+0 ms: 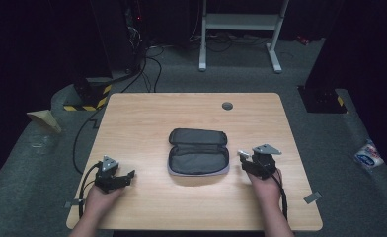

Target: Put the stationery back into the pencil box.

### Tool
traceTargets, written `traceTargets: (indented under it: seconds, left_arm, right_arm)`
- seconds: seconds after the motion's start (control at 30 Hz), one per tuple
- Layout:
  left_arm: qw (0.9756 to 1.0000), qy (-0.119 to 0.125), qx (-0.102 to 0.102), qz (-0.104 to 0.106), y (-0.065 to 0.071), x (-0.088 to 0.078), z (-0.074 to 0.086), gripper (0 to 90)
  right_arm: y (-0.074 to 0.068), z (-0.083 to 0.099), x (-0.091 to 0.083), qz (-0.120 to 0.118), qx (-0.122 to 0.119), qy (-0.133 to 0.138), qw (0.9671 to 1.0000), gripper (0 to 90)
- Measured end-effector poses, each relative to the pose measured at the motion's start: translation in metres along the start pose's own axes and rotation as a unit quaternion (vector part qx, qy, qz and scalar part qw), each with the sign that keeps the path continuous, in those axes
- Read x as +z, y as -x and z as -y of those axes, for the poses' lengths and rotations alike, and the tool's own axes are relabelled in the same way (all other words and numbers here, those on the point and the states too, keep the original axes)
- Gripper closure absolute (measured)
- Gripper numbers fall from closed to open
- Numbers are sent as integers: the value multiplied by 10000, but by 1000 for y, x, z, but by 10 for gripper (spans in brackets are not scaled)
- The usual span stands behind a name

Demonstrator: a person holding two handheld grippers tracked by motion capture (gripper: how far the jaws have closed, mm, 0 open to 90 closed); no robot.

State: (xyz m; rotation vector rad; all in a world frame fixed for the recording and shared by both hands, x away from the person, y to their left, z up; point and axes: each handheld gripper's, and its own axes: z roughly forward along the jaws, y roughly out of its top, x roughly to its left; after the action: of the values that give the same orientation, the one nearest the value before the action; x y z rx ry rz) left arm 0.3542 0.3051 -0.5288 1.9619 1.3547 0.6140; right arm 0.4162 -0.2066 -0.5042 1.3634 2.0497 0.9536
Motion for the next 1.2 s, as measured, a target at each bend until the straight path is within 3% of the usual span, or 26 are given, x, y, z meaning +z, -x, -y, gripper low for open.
traceTargets:
  seconds: [0.4, 0.7, 1.2]
  left_arm:
    - [10000, -3, -16, -6, 1, 0, 0, 243]
    - [10000, 5, -18, -12, 1, -1, 1, 246]
    - [10000, 3, -17, -10, 1, -1, 1, 246]
  right_arm:
    - [6, -8, 15, -130, 7, -125, 9998, 394]
    - [9, -3, 27, -222, 19, -219, 9995, 431]
    - [4, -2, 30, -203, -153, -217, 9994, 610]
